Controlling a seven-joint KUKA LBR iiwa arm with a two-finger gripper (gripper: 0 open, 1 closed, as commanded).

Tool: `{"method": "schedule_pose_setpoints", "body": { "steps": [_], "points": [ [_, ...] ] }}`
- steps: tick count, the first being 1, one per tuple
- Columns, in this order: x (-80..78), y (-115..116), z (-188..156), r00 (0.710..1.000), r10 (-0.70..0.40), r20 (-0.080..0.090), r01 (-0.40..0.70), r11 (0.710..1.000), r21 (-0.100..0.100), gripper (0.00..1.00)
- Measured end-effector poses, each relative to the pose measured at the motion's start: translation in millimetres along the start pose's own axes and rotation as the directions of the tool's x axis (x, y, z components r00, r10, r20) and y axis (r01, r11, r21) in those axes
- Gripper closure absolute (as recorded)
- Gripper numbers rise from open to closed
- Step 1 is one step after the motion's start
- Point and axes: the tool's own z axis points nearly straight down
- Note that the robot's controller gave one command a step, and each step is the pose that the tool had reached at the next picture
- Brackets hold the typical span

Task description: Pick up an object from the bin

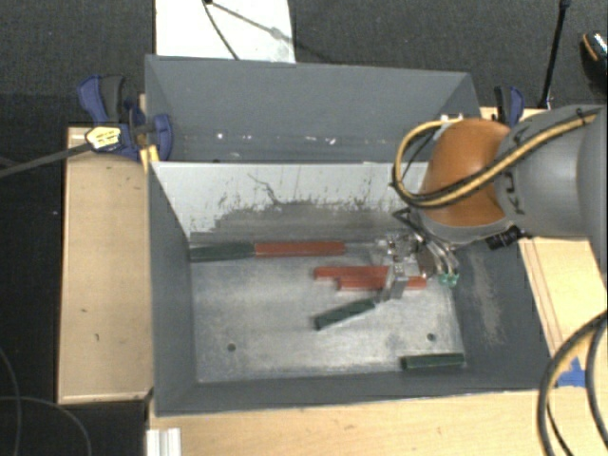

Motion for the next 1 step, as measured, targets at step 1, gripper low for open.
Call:
{"method": "schedule_pose_setpoints", "body": {
  "steps": [1],
  "points": [
    [19.0, -18.2, -126.7, 0.997, -0.075, 0.005, 0.075, 0.997, 0.002, 1.00]
  ]
}}
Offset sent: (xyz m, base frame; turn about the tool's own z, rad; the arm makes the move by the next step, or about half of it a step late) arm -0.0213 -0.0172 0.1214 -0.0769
